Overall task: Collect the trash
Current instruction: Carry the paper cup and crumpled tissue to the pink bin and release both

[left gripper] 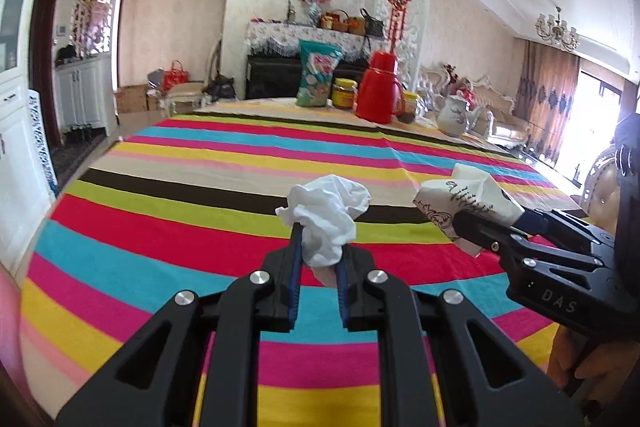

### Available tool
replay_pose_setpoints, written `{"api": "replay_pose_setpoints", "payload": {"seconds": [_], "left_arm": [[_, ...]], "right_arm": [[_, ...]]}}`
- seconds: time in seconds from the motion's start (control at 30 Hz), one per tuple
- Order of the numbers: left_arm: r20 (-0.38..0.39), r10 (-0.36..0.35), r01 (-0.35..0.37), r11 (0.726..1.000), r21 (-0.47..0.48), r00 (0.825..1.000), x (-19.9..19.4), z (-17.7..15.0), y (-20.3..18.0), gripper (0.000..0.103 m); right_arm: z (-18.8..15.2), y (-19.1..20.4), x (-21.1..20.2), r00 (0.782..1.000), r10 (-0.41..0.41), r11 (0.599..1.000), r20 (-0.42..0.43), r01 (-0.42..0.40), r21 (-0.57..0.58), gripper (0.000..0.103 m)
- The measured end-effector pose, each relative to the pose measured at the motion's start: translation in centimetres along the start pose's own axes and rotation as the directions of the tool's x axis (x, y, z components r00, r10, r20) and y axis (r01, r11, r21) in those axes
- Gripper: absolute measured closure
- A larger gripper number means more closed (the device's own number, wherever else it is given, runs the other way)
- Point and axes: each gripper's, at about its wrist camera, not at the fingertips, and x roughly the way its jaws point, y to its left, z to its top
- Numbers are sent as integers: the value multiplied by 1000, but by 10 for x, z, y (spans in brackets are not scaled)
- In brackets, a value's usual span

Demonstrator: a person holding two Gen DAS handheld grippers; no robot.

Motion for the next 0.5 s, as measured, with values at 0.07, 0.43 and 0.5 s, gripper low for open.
{"api": "replay_pose_setpoints", "payload": {"seconds": [0.07,0.43,0.5], "left_arm": [[19,24,-24,1000,5,1000,-13,-2,7,88],[72,152,-152,988,-11,986,-76,-17,57,88],[80,175,-174,985,-17,981,-84,-19,67,88]], "right_arm": [[2,12,-1,1000,14,1000,13,-14,-18,50],[5,74,7,991,137,989,14,-135,-67,50],[5,86,9,987,159,985,12,-158,-75,50]]}}
